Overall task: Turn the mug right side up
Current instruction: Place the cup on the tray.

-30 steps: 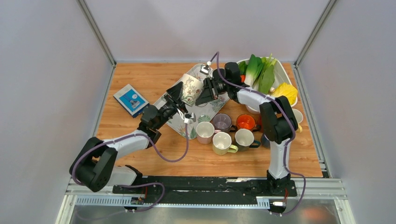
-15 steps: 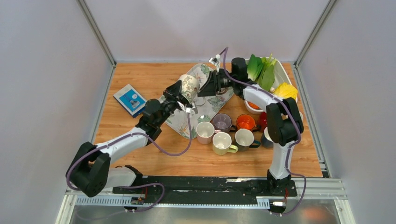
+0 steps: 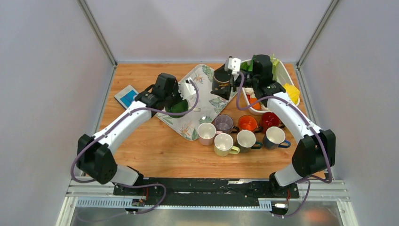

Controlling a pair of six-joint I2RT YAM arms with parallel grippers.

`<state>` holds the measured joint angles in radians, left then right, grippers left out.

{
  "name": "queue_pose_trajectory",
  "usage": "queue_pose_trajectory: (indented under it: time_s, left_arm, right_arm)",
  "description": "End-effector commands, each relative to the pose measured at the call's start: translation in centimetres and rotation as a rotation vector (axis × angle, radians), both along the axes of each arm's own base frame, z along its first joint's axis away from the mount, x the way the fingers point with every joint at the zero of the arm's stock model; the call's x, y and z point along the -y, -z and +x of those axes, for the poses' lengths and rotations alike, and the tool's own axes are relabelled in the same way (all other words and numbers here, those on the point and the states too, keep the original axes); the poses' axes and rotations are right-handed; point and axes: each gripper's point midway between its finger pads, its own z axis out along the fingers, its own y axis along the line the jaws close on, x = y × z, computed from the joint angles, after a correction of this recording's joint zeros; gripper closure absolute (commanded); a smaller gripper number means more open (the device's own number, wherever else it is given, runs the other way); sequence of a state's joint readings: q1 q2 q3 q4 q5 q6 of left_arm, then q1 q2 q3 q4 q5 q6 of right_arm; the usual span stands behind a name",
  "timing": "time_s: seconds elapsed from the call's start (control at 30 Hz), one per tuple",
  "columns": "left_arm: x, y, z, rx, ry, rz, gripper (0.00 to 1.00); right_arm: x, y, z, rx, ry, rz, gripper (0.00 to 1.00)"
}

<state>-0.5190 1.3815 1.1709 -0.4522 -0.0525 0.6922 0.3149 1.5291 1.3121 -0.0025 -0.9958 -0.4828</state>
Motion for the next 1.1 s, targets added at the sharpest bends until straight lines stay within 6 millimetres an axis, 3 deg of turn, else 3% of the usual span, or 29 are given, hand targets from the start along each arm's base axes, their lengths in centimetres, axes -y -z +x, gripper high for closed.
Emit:
queue_pose_trajectory:
  time_s: [0.0, 0.03, 0.07, 0.1, 0.17, 0.3, 0.67, 0.9, 1.07]
  left_arm:
    - [0.0, -1.8, -0.2, -0.161, -0.134, -0.135, 1.0]
    - [0.2, -0.8, -0.4, -0.226, -0.147, -0.147, 1.0]
    - [0.2, -1.6, 0.0, -0.229, -0.158, -0.171, 1.0]
    - [0.4, -0.8, -0.2, -0.28, -0.168, -0.184, 1.0]
    - [0.3, -1.4, 0.4, -0.305, -0.189, -0.221, 1.0]
    - [0.2, -1.6, 0.9, -0.318, -0.206, -0.23, 1.0]
    - [0.4, -2.3, 0.6, -0.336, -0.18, -0.222, 1.0]
    - [0.9, -2.0, 0.3, -0.374, -0.172, -0.237, 1.0]
    - [1.2, -2.3, 0.4, -0.384, -0.169, -0.247, 1.0]
  right_arm:
    - [-1.2, 4.0, -2.6, 0.098, -0.142, -0.222, 0.0]
    - [-1.6, 4.8, -3.2, 0.068, -0.17, -0.265, 0.0]
    - [-2.0, 5.6, -3.8, 0.048, -0.19, -0.305, 0.0]
    - [-2.4, 6.2, -4.4, 0.048, -0.202, -0.341, 0.0]
    - [-2.9, 7.7, -5.4, 0.077, -0.225, -0.394, 0.0]
    - [-3.9, 10.6, -5.8, 0.017, -0.225, -0.452, 0.0]
    - [-8.0, 12.3, -2.6, -0.022, -0.151, -0.467, 0.03]
    - [-10.8, 11.6, -3.1, -0.038, -0.184, -0.427, 0.11]
    - [-11.2, 13.0, -3.5, -0.025, -0.176, -0.474, 0.23]
